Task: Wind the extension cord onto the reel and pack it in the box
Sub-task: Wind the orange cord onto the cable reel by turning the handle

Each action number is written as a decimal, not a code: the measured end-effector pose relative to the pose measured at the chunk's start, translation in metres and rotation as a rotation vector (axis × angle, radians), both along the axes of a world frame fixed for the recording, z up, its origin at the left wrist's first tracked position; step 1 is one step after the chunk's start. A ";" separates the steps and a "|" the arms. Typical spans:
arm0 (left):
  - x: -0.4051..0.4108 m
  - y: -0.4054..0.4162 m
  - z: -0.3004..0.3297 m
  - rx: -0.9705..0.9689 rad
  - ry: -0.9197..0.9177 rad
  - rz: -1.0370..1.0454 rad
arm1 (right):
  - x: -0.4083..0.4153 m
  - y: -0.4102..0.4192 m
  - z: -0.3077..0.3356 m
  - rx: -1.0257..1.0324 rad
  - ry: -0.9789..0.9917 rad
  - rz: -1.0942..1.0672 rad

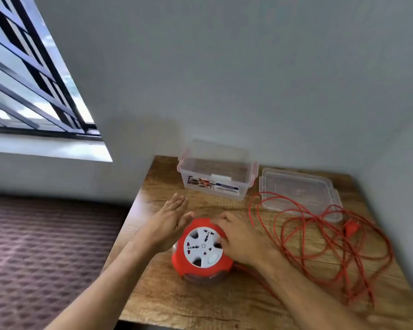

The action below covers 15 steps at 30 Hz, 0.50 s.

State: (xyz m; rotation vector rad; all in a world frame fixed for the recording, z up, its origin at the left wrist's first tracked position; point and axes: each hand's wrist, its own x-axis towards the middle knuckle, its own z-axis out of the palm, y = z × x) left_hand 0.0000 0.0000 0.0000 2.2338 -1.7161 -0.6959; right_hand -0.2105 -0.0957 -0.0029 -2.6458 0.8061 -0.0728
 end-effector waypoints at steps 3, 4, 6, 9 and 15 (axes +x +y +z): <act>-0.002 0.004 -0.011 -0.007 -0.038 0.031 | 0.008 0.011 -0.007 0.006 0.005 0.093; -0.004 0.006 -0.012 -0.008 -0.059 0.053 | 0.011 0.016 -0.008 -0.021 0.033 0.136; -0.011 0.008 -0.019 -0.016 -0.108 0.110 | 0.013 0.021 -0.012 -0.078 0.090 0.223; -0.016 0.010 -0.027 0.053 -0.068 0.244 | 0.016 0.023 -0.013 -0.170 0.144 0.288; -0.022 0.017 -0.030 0.210 0.412 0.611 | 0.015 0.014 -0.016 -0.314 0.183 0.355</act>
